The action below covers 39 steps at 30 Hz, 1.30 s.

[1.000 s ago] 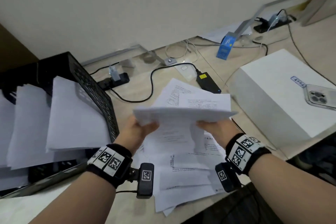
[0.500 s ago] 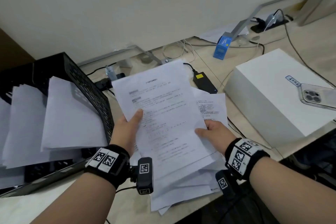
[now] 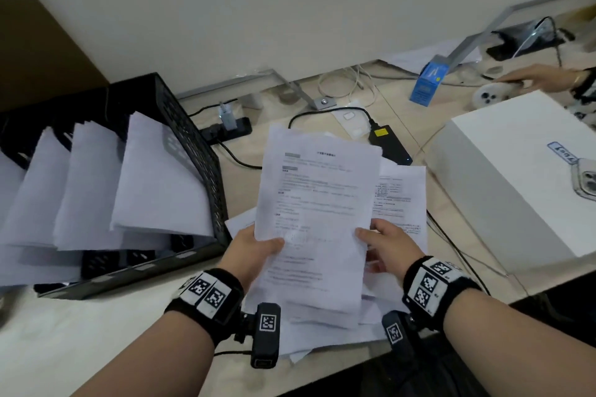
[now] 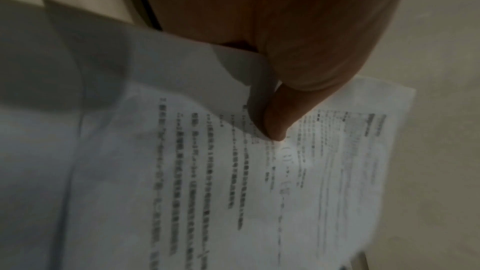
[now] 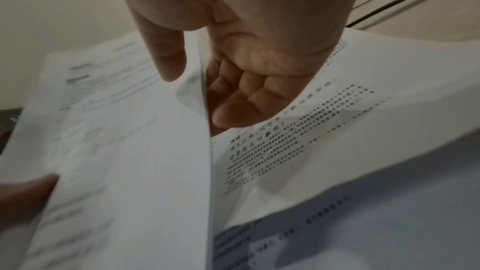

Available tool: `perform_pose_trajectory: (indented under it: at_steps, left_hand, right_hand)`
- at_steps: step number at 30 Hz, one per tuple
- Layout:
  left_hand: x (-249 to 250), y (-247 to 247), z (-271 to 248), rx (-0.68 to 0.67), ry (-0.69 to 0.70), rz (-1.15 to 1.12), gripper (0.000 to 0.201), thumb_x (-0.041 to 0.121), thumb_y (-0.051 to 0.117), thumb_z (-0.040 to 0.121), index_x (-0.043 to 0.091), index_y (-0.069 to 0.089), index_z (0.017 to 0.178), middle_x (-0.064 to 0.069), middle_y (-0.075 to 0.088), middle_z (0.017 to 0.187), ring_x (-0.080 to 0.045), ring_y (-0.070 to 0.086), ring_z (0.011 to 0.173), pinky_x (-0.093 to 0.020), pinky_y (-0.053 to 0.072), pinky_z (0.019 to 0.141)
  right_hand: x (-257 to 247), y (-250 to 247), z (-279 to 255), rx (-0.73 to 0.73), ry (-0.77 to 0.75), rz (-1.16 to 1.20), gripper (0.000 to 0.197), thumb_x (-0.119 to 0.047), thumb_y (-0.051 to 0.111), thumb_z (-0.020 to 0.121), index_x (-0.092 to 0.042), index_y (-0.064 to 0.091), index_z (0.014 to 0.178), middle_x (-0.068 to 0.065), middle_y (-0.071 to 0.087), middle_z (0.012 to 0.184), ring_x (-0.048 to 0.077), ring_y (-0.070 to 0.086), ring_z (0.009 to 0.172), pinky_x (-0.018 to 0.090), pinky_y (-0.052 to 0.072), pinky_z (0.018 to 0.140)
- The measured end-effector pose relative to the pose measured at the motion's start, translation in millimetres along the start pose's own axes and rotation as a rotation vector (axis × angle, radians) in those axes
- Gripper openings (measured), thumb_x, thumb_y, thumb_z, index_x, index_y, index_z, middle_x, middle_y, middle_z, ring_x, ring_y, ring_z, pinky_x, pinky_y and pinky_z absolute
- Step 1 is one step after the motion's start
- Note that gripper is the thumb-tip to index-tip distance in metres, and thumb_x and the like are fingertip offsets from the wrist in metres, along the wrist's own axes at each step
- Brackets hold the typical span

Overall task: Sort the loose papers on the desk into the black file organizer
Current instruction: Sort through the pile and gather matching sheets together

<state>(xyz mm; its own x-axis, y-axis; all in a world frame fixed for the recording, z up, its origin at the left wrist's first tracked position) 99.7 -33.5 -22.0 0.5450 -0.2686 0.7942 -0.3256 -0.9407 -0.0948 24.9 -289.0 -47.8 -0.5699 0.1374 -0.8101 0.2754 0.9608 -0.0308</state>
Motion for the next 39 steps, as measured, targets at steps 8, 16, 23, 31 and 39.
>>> perform_pose_trajectory:
  at_steps: [8,16,23,31,39]
  left_hand:
    - [-17.2,-73.6,-16.3,0.008,-0.071,0.705,0.022,0.004,0.051,0.078,0.015,0.066,0.067,-0.005,0.069,0.066,-0.025,0.067,0.064,-0.027,0.049,0.06]
    - [-49.8,-127.3,-28.9,-0.008,-0.119,0.92,0.025,0.007,0.052,0.085,0.022,0.072,0.091,-0.002,0.073,0.084,-0.02,0.069,0.08,-0.029,0.053,0.073]
    - [-58.2,-173.4,-50.6,0.181,0.346,0.996,0.048,0.018,0.065,0.088,0.025,0.059,0.135,0.002,0.062,0.13,-0.02,0.058,0.12,-0.032,0.045,0.103]
    - [-85.2,-117.7,-54.6,-0.145,0.534,1.107,0.041,0.025,0.056,0.091,0.032,0.062,0.132,0.012,0.058,0.133,-0.015,0.052,0.125,-0.036,0.046,0.104]
    - [-66.4,-59.5,-31.2,-0.189,0.463,0.898,0.028,0.02,0.053,0.099,0.026,0.066,0.123,0.01,0.058,0.123,-0.009,0.056,0.111,-0.02,0.039,0.094]
  right_hand:
    - [-0.1,27.8,-9.1,-0.011,0.027,-0.02,0.026,-0.015,0.075,0.085,-0.024,0.068,0.108,0.003,0.077,0.087,0.021,0.067,0.068,0.03,0.049,0.063]
    - [29.3,110.1,-37.4,-0.267,0.023,-0.546,0.014,-0.026,0.071,0.088,-0.013,0.066,0.093,0.003,0.062,0.07,0.015,0.056,0.058,0.028,0.047,0.059]
    - [37.0,166.1,-49.9,-0.232,-0.005,-0.754,0.016,-0.02,0.065,0.09,-0.024,0.066,0.075,-0.01,0.063,0.069,0.004,0.057,0.058,0.017,0.043,0.053]
    - [36.4,206.7,-72.1,-0.193,0.079,-0.505,0.018,-0.024,0.065,0.089,-0.016,0.067,0.105,0.007,0.076,0.088,0.018,0.06,0.054,0.02,0.04,0.042]
    - [10.5,60.9,-68.7,0.395,-0.125,-0.508,0.017,-0.03,0.056,0.096,-0.022,0.069,0.088,-0.003,0.071,0.086,0.017,0.063,0.078,0.031,0.049,0.073]
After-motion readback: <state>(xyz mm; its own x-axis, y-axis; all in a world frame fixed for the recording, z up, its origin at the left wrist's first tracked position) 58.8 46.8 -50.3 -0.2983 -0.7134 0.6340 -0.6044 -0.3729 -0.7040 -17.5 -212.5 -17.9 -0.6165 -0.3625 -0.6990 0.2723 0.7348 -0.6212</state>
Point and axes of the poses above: each hand's wrist, its own z-axis towards the middle knuckle, its own y-axis out of the palm, x = y × z, the point moved 5 cm from there along z, towards the middle knuckle
